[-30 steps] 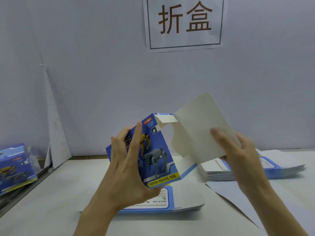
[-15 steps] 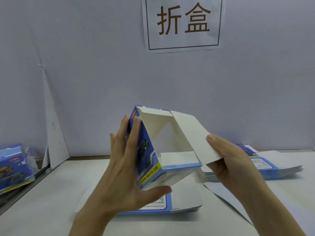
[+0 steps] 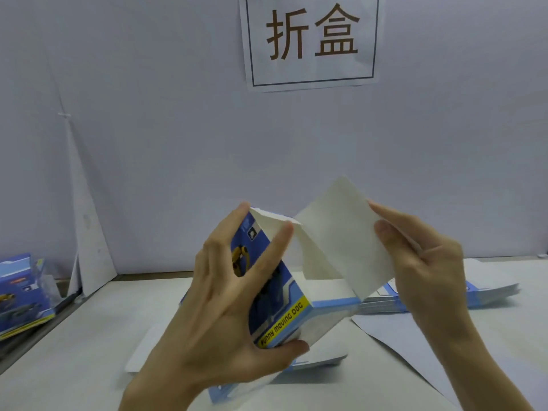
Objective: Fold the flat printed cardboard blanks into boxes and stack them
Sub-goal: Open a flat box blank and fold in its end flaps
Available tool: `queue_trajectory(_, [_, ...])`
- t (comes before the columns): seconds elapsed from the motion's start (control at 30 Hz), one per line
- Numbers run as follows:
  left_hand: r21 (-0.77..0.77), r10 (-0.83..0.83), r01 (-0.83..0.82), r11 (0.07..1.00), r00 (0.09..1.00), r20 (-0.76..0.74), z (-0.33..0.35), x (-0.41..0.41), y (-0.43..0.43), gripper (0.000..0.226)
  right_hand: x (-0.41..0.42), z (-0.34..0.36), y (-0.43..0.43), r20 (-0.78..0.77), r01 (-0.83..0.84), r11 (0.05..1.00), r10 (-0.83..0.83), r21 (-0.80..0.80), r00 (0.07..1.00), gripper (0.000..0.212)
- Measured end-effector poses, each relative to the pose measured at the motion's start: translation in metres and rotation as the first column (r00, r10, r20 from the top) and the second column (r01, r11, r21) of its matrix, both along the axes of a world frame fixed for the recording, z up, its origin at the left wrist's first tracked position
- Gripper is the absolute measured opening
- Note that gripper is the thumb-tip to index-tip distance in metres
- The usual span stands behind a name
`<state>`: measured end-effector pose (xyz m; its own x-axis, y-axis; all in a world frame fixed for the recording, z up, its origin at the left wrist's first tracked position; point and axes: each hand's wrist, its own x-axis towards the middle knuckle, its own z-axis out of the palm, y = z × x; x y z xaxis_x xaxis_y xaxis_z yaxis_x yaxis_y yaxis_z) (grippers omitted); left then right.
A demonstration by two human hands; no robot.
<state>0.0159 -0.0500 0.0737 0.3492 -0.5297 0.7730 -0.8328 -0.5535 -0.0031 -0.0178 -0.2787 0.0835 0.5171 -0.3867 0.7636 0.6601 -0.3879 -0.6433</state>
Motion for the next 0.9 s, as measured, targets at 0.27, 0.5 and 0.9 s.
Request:
queue_trajectory(0.27, [-0.007, 0.02, -0.019, 1.0, 0.988, 0.153, -0.007, -0.002, -0.022, 0.072, 0.0, 0.004, 0.004, -0.149, -0.542, 0.767, 0.614, 0.344, 0.775, 0.035])
queue_trajectory(0.5, [0.004, 0.003, -0.004, 1.0, 0.974, 0.227, -0.01, 0.006, -0.023, 0.063, 0.006, -0.008, 0.018, -0.349, -0.493, 0.863, 0.499, 0.112, 0.793, 0.015])
queue_trajectory(0.9, [-0.039, -0.006, 0.016, 0.999, 0.971, 0.237, -0.01, 0.005, -0.022, 0.056, 0.012, -0.017, 0.027, -0.199, -0.043, 0.973, -0.002, -0.225, 0.98, 0.022])
